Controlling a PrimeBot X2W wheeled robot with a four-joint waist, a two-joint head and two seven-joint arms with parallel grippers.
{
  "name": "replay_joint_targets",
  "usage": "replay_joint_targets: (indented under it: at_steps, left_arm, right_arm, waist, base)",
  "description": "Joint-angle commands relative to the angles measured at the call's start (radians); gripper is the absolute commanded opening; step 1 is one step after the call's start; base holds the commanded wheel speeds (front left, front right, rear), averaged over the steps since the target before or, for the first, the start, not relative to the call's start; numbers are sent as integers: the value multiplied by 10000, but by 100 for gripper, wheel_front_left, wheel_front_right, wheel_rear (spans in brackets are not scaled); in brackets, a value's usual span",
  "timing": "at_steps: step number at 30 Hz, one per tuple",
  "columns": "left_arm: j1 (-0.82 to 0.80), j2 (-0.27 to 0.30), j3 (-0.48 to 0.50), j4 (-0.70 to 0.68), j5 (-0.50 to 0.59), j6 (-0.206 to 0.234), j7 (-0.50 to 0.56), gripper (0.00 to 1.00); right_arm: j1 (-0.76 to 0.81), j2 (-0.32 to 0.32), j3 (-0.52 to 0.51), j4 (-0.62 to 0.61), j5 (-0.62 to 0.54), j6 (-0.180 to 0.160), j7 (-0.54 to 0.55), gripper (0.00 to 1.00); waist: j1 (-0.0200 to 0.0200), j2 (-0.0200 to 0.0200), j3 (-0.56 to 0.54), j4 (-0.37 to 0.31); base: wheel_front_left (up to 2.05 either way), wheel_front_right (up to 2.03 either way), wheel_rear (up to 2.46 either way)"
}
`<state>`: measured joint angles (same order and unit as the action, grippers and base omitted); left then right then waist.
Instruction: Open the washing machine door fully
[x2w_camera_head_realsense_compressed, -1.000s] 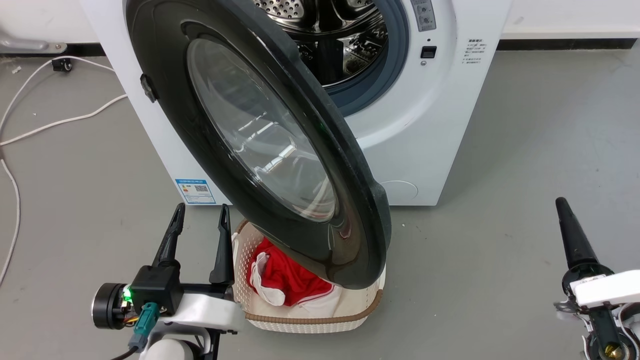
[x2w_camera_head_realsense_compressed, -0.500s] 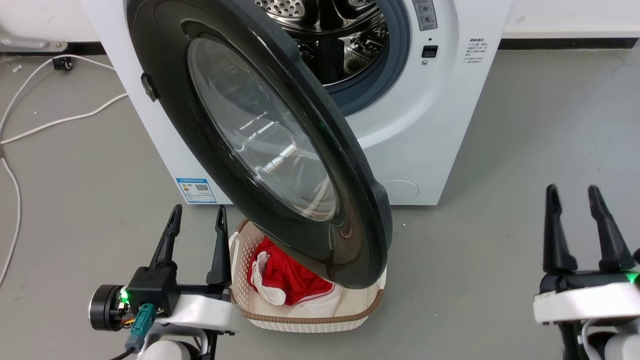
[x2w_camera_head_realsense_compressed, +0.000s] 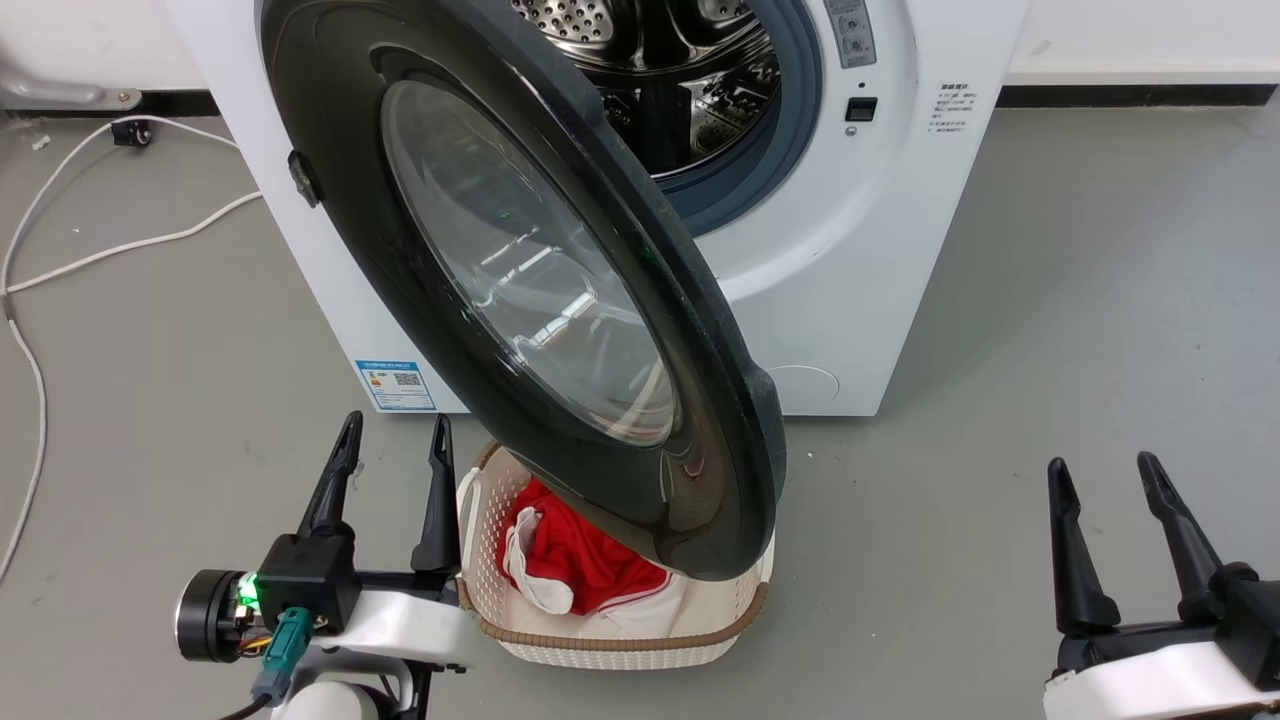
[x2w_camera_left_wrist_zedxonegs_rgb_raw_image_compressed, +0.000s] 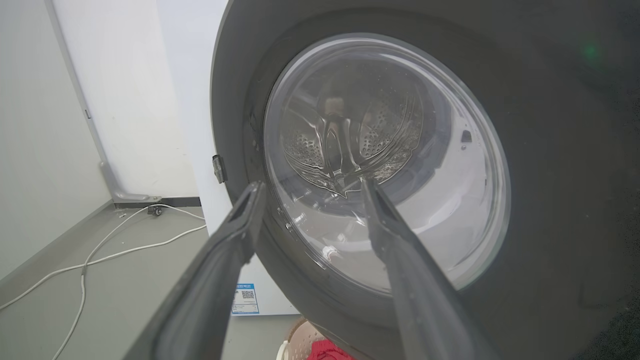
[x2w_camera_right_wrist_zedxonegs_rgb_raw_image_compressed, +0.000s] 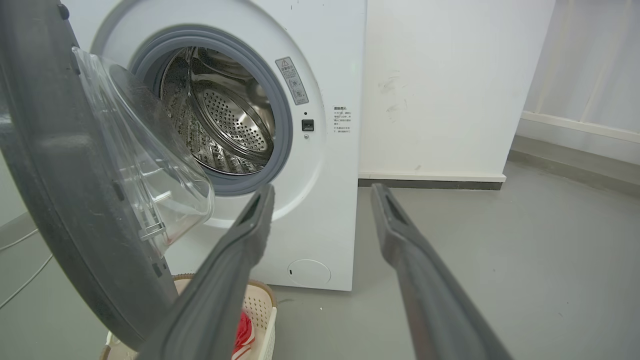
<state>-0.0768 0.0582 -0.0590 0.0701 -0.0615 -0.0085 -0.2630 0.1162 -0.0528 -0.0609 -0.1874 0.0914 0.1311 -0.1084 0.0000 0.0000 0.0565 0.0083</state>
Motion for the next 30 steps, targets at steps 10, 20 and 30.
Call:
replay_joint_targets:
  at_steps: [10,20,30]
  left_arm:
    - [11,58,3,30,110,-12,-25,100]
    - [-8,71,14,98,34,-63,-25,0]
    - [-374,44,33,-166,-102,-31,-25,0]
  right_arm:
    - [114,43,39,84,62,-7,-42,100]
    - [101,45,69,135,105,-7,-89,100]
    - [60,45,36,160,94,-7,-123,100]
  waist:
    - [0,0,12,26]
    - [0,0,45,-9]
    - [0,0,63,0]
  base:
    - [0,0,0]
    - [0,0,0]
    - [0,0,0]
